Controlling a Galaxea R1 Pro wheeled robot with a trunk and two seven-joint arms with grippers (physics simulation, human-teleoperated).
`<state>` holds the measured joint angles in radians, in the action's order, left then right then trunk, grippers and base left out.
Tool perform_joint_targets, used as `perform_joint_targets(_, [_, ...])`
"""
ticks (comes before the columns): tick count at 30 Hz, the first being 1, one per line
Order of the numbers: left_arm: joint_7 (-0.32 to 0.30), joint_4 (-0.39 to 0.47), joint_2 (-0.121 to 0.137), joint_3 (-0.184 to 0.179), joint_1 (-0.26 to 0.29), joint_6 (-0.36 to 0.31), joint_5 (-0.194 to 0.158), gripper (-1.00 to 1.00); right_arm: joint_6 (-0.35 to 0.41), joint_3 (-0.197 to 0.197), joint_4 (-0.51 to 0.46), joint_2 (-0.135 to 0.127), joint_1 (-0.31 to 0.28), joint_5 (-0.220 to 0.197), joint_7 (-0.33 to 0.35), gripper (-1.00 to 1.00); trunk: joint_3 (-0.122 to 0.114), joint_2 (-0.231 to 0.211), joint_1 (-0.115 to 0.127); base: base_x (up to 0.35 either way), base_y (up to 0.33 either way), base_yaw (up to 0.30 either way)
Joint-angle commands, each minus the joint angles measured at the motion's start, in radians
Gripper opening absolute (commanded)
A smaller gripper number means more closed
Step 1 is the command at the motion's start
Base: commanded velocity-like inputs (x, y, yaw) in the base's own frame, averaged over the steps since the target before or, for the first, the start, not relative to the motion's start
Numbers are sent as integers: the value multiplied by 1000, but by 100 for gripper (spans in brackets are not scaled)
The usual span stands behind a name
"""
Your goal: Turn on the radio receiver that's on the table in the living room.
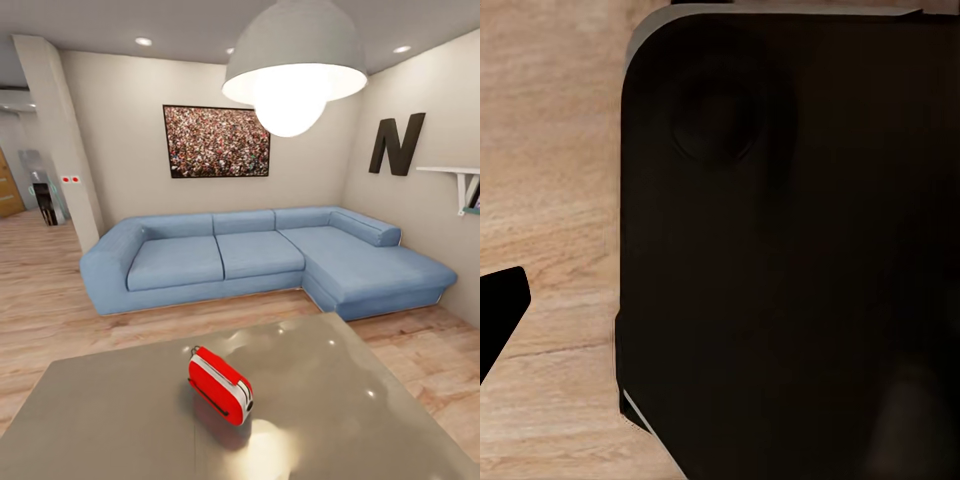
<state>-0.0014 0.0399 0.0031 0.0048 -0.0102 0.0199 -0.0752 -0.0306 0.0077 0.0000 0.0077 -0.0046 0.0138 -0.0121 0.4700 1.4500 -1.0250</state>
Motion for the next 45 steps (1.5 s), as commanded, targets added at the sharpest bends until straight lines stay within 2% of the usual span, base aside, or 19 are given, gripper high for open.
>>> perform_joint_targets(1, [0,0,0,0,0,0,0,100,0,0,0,0,0,0,0,100,0,0,0,243,-180,0])
perform_joint_targets(12, [2,0,0,1,0,0,0,100,-1,0,0,0,0,0,0,100,0,0,0,193,-100,107])
perform_joint_targets(37, [3,0,0,1,0,0,0,100,-2,2,0,0,0,0,0,100,0,0,0,5,-1,272])
perform_joint_targets(45, [3,0,0,1,0,0,0,100,0,1,0,0,0,0,0,100,0,0,0,3,0,63])
